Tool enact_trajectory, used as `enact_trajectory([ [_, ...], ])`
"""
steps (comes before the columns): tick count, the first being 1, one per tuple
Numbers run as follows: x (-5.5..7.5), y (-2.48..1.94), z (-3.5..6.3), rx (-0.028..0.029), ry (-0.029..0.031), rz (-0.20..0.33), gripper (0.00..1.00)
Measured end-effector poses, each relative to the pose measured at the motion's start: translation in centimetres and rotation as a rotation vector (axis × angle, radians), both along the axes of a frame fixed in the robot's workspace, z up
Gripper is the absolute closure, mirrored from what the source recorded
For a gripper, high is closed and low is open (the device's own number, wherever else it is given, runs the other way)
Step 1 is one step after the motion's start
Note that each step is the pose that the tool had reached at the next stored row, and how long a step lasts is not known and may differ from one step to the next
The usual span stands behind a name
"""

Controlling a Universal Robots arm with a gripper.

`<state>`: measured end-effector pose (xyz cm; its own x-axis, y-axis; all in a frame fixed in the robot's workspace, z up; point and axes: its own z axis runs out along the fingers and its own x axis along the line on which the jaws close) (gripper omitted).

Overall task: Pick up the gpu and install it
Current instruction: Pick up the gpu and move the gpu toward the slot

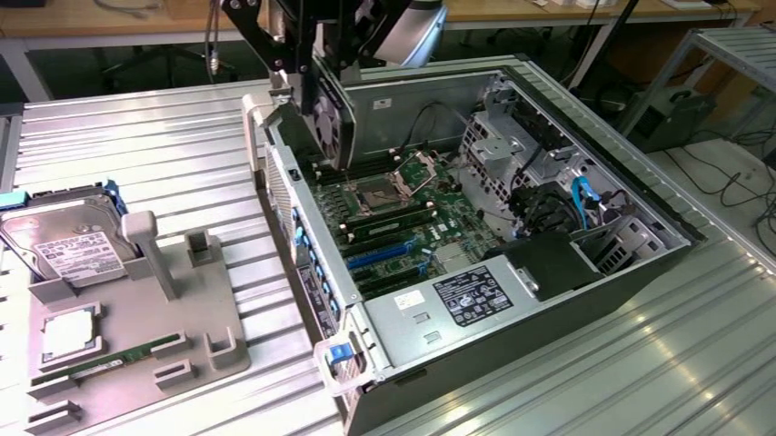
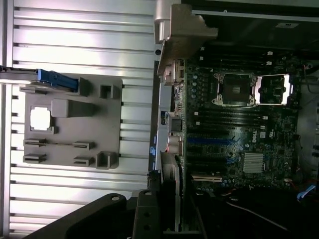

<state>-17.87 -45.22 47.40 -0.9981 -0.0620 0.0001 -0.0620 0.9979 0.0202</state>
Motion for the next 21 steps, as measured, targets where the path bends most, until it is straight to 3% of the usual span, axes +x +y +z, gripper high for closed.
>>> enact_trajectory([
  [21, 1.8, 0.0, -0.02, 0.0, 0.0, 0.003, 0.73],
])
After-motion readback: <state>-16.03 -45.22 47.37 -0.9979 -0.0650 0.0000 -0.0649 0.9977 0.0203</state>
